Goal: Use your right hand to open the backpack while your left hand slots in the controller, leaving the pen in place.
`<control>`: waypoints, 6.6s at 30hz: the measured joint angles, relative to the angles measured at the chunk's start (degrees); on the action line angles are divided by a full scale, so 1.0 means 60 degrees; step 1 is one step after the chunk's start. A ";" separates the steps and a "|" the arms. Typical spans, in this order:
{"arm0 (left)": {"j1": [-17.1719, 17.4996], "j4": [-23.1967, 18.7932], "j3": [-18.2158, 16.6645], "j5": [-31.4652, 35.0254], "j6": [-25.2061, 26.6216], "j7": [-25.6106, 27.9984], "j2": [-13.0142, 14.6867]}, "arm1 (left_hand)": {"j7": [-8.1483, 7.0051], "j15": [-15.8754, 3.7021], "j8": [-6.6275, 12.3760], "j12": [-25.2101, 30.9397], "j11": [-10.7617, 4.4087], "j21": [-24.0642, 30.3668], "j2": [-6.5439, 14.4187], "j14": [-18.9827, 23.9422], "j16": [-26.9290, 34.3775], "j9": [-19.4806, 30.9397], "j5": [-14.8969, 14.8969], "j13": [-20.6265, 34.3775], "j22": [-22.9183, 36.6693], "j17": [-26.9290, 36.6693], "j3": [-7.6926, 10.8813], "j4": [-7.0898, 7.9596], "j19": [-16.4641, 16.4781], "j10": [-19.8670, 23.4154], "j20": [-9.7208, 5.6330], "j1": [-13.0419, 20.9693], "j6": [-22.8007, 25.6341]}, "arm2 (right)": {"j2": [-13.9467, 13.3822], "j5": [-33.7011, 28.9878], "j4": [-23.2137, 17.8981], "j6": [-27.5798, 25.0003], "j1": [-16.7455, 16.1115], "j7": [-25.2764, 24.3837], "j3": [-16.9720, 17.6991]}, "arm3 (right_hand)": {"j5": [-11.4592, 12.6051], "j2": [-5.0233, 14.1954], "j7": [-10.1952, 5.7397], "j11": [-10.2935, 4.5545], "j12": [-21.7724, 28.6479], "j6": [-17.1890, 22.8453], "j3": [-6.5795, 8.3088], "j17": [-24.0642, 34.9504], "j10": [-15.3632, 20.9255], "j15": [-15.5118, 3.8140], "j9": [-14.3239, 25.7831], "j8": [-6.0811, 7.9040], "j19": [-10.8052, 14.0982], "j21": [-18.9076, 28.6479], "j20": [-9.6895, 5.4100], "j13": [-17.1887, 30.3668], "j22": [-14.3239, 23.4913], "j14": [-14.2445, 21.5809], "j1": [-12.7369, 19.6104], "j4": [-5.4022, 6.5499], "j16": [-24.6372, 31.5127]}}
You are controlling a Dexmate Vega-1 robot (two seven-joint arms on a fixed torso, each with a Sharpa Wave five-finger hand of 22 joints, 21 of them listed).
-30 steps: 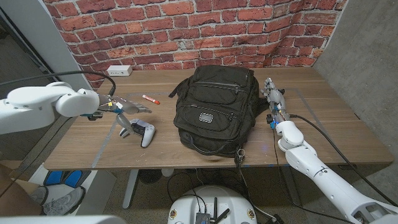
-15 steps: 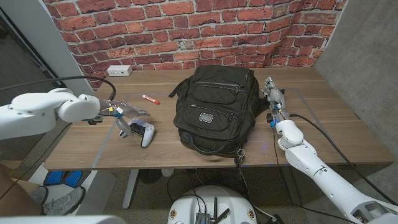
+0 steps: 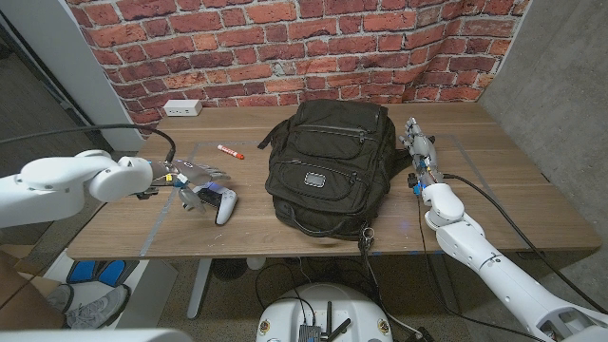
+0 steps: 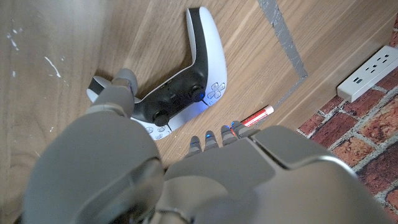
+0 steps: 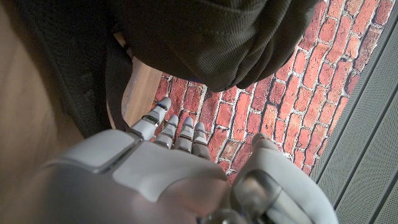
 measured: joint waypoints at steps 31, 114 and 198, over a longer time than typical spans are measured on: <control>0.0110 0.0334 0.1112 0.0215 0.0554 0.2418 -0.0134 | -0.0332 -0.0659 0.0847 0.0425 -0.0913 0.0094 -0.0187 0.1525 0.0214 0.0000 0.0046 0.0089 -0.0001 0.0046 -0.0082 -0.0082 0.1280 0.1314 -0.0461 0.0866 0.0675 | -0.0088 -0.0021 -0.0279 -0.0129 -0.0157 -0.0112 0.0037 | 0.0000 0.0039 0.0000 0.0000 0.0000 0.0000 0.0042 -0.0002 0.0000 0.0029 0.0000 0.0000 0.0000 0.0000 0.0000 0.0000 0.0000 0.0030 -0.0039 -0.0042 0.0035; -0.0391 0.0595 0.1727 0.0888 0.0704 0.4740 -0.0460 | -0.1054 -0.0920 0.3287 0.1284 -0.1779 -0.0036 0.0368 0.7542 0.0953 0.0042 0.0294 0.0487 0.0048 0.0348 -0.1346 -0.0030 0.5424 0.7876 -0.0544 0.2452 0.6544 | -0.0309 -0.0048 -0.0634 -0.0167 -0.0296 -0.0021 0.0071 | 0.0000 0.0014 -0.0036 0.0000 0.0000 0.0035 0.0148 0.0041 0.0000 0.0029 0.0000 0.0000 0.0000 0.0000 0.0000 0.0000 -0.0001 0.0030 -0.0114 -0.0147 0.0069; 0.0970 -0.0186 -0.1610 0.2355 0.0136 0.2097 -0.2484 | -0.0966 -0.0971 0.3288 0.0988 -0.1610 -0.0036 0.0368 0.7832 0.0621 0.0043 0.0332 0.0532 0.0045 0.0329 -0.1474 0.0026 0.5233 0.8184 -0.0532 0.2451 0.6633 | -0.2476 -0.4935 -0.5358 -0.1185 -0.4201 -0.1830 0.1370 | -0.0145 -0.0577 0.0115 -0.0033 0.0222 0.0909 0.0392 -0.0469 0.0856 -0.0036 0.0094 0.0222 0.1026 0.0130 0.0000 0.0067 -0.0019 0.1169 0.0982 -0.1801 0.0182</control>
